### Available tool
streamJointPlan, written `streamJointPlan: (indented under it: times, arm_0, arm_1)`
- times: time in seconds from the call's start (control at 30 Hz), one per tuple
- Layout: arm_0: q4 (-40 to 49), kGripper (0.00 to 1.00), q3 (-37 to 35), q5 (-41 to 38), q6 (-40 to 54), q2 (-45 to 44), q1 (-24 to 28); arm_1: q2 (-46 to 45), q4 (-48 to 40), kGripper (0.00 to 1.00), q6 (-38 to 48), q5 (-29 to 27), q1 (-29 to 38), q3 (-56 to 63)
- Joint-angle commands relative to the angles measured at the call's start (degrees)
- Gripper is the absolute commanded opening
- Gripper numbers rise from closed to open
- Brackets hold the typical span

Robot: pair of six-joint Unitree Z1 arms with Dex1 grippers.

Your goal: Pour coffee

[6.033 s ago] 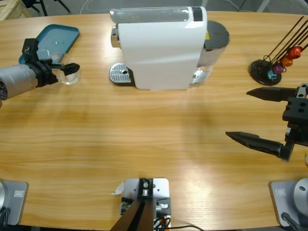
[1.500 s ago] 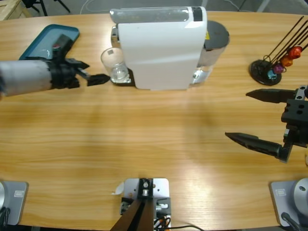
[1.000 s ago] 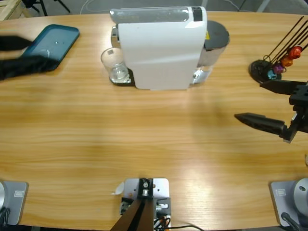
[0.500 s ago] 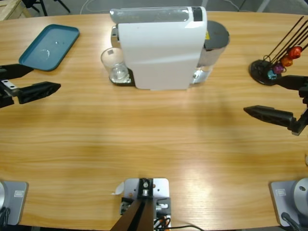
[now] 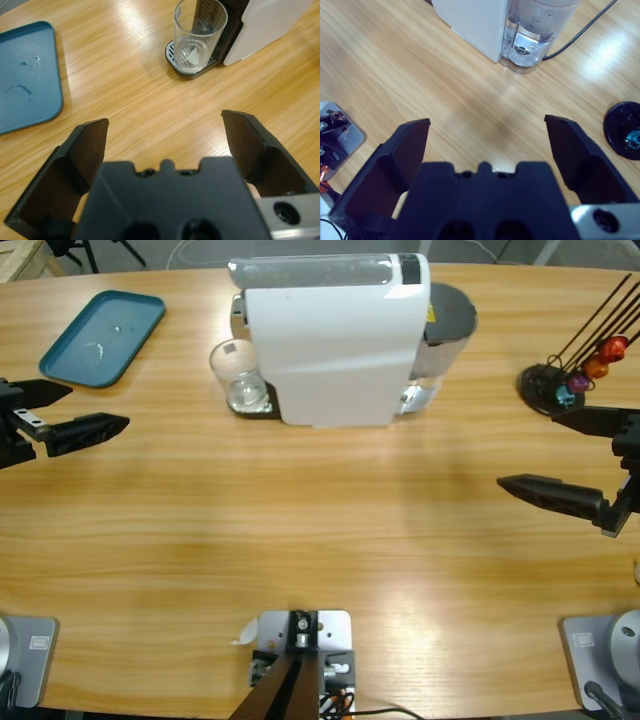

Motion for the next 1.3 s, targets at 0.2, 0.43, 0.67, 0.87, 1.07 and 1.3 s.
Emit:
streamJointPlan:
  times: [0.2, 0.43, 0.67, 0.87, 1.07, 1.3]
  arm_0:
    - [-0.72, 0.977, 2.23, 0.99, -1.34, -0.66, -0.53]
    - [-0.72, 0.973, 2.18, 0.47, -1.57, -0.83, -0.53]
    - [-0.64, 0.959, 2.32, 0.52, -2.01, -2.03, -0.49]
    - [-0.64, 0.954, 2.84, 0.73, -1.93, -3.59, -0.56]
    - [-0.64, 0.954, 2.69, 0.66, -1.55, -3.1, -0.56]
    - [-0.55, 0.954, 2.58, 0.34, -1.21, -2.77, -0.49]
  arm_1:
    - [0.26, -1.06, 0.995, -0.64, 0.65, 0.56, 2.13]
    - [5.67, 8.13, 0.0, -4.49, -1.74, -3.99, -14.53]
    - [24.55, 22.07, 0.0, -9.59, 1.35, -12.5, -41.74]
    - [39.9, 33.39, 0.0, -10.31, 3.6, -14.27, -64.54]
    - [49.76, 41.65, 0.0, -10.31, 4.97, -13.22, -76.92]
    - [53.59, 45.4, 0.0, -10.22, 4.64, -10.55, -79.18]
